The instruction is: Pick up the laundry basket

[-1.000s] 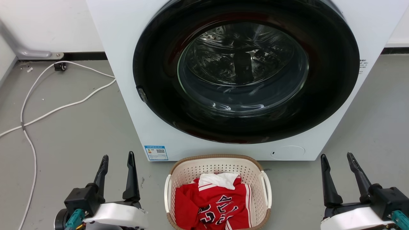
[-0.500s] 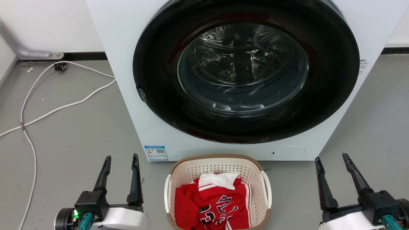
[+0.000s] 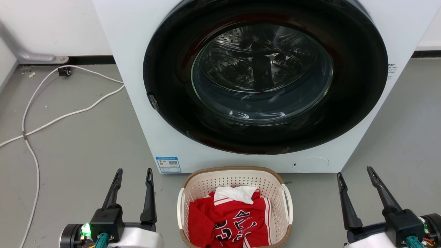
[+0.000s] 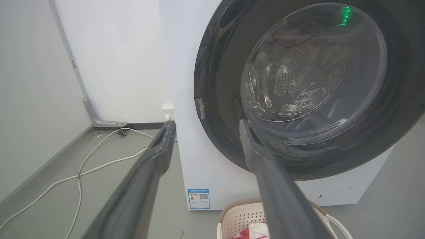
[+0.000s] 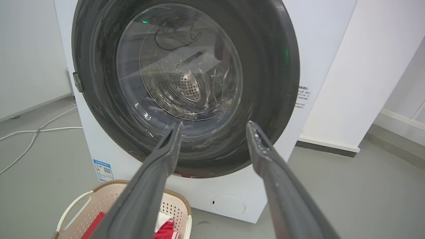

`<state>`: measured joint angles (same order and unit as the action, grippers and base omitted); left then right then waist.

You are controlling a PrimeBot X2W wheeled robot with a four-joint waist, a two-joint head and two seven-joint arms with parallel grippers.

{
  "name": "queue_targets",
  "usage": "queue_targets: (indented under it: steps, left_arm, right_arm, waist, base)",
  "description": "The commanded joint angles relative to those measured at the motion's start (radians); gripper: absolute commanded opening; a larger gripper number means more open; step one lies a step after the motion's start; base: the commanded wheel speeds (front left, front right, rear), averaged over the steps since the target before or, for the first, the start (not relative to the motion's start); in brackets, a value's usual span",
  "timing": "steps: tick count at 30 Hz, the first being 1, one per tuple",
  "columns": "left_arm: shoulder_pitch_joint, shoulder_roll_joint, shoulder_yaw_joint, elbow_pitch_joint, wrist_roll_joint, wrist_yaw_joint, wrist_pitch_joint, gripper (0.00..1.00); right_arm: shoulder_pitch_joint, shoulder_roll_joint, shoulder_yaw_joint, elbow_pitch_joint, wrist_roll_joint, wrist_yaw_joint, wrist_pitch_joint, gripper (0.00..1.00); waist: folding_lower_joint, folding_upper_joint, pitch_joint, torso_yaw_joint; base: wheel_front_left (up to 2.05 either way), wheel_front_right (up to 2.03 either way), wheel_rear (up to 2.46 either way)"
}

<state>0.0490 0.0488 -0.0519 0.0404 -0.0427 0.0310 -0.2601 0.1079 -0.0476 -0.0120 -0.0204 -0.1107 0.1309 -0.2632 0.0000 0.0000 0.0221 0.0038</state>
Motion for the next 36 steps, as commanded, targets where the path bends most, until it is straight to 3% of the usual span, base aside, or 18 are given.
queue_targets:
  steps: [1,26,36]
  left_arm:
    - [0.010,0.003,0.002,0.003,0.002,0.005,-0.008,1.00]
    - [0.015,0.003,-0.001,0.013,-0.008,0.013,-0.008,1.00]
    - [-0.018,0.002,-0.004,0.044,-0.008,-0.010,-0.007,1.00]
  right_arm:
    - [0.011,-0.005,-0.003,-0.002,0.006,0.000,-0.002,1.00]
    - [0.014,-0.004,-0.014,0.020,0.070,0.000,-0.002,1.00]
    - [0.000,-0.004,-0.005,0.036,0.051,0.000,-0.002,1.00]
  waist:
    - [0.0000,0.0000,0.000,0.000]
    - [0.0000,0.0000,0.001,0.000]
    - [0.0000,0.0000,0.022,0.002]
  base:
    - [0.00,0.00,0.00]
    - [0.00,0.00,0.00]
    - [0.00,0.00,0.00]
